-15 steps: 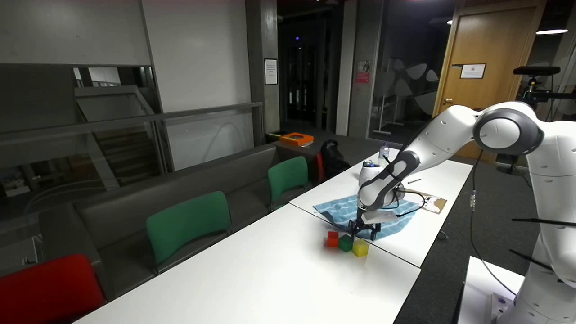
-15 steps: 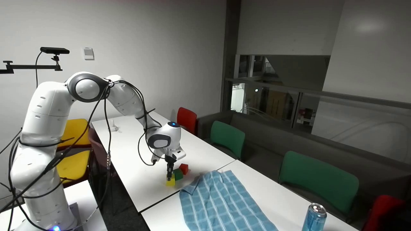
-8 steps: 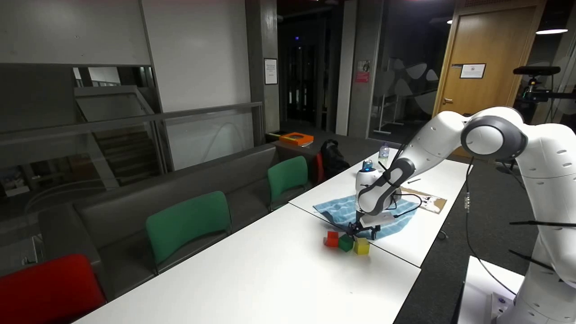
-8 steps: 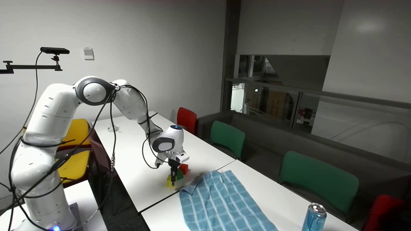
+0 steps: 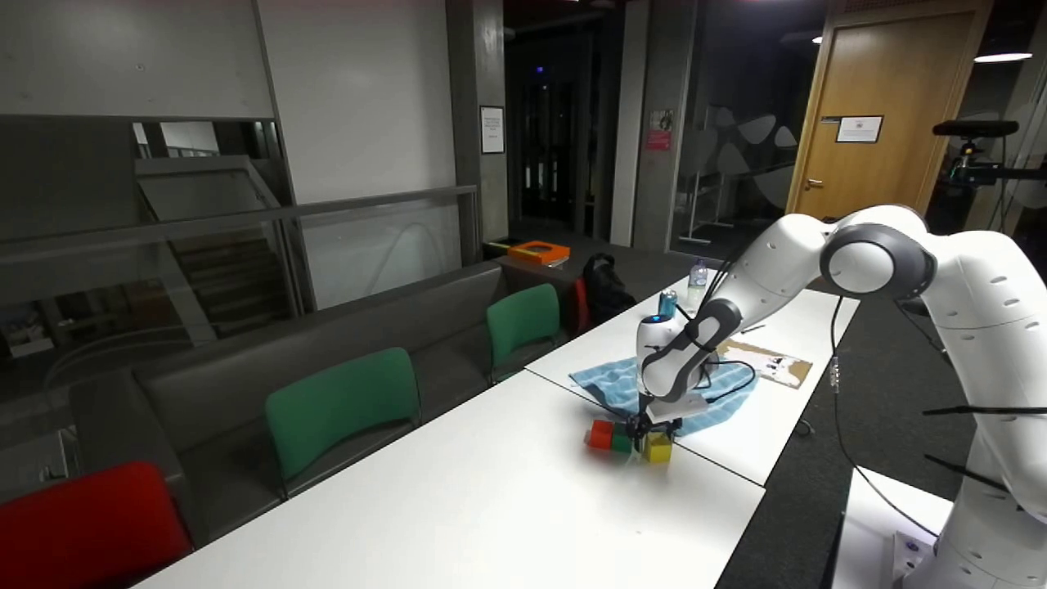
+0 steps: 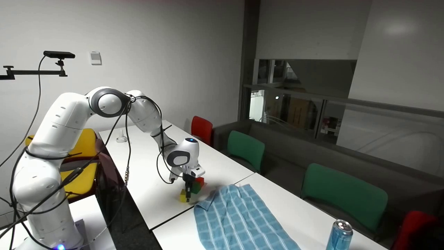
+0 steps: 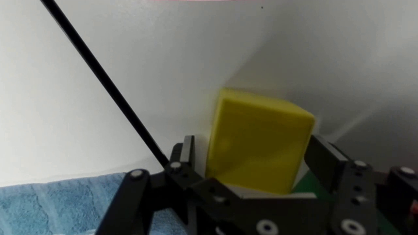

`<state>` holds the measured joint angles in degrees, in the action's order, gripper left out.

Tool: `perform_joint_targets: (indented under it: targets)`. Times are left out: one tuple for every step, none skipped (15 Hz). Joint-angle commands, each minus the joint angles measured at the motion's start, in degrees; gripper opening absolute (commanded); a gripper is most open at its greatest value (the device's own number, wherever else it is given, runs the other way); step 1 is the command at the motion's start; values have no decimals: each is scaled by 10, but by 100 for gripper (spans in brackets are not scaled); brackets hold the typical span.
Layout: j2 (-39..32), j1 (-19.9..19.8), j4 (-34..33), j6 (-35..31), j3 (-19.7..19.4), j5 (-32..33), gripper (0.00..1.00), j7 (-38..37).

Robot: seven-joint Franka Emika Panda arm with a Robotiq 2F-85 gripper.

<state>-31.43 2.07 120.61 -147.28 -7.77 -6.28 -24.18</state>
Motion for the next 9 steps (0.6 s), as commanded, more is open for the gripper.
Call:
perform_joint_targets:
  targets:
    - [-12,9,-21,14,-5,5,60,-14]
    - [-14,11,-23,15,-6,6,51,-17]
    - [-16,14,-25,16,-9,8,43,-21]
    - [-15,17,-28,19,-11,8,34,-25]
    - [-12,20,-30,22,-14,11,31,-32]
    - [-5,24,-23,23,-17,12,31,-39]
    - [2,26,-19,24,-20,12,31,-46]
    - [11,29,-12,24,-24,13,31,-55]
    - [23,33,-2,20,-31,14,31,-66]
